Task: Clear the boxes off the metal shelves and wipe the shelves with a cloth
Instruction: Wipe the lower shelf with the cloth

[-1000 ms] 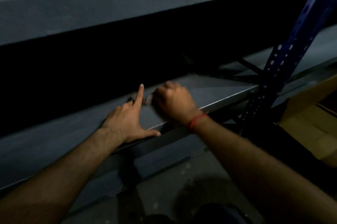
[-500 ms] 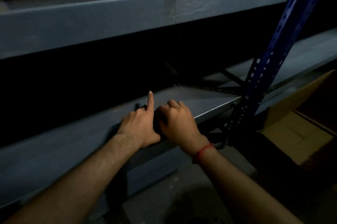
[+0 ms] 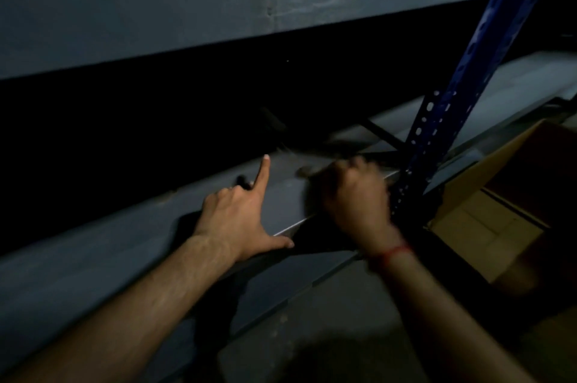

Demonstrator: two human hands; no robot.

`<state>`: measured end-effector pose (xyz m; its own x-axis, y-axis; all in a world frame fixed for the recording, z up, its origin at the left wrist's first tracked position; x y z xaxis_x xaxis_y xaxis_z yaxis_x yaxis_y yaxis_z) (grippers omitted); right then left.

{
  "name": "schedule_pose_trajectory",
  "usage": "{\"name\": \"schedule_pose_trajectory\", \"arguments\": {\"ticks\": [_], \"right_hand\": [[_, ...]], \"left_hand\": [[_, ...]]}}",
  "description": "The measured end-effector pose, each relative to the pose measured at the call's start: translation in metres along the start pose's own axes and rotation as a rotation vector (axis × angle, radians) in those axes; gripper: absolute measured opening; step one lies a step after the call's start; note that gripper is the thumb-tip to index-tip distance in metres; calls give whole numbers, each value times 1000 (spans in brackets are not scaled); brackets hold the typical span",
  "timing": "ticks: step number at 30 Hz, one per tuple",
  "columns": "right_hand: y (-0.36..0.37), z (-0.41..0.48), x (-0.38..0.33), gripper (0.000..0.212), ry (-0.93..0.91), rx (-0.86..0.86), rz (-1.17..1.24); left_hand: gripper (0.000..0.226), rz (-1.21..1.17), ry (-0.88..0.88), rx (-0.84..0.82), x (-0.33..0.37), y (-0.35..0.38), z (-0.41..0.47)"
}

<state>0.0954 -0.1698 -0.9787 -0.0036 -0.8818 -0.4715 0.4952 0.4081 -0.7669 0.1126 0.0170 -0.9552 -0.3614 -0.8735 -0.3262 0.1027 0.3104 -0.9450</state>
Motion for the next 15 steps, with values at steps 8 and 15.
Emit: {"name": "schedule_pose_trajectory", "arguments": {"ticks": [8,15], "right_hand": [[38,68,-15,23,-217,-173,-78],[-11,81,80,37,34,-193,-548]], "left_hand": [[147,21,-36,-61,0,-3,3],[120,96,48,-12,0,3,1]]}}
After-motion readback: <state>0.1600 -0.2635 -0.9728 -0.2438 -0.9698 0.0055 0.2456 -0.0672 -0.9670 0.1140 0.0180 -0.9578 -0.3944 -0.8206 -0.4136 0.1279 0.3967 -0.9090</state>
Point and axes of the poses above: each hand's wrist, its own z-axis towards the middle knuckle, its own y-axis out of the palm, x = y × z, the point moved 4 cm from there along z, towards the middle knuckle, and after that the axes turned 13 degrees about z, right-handed, at the moved point
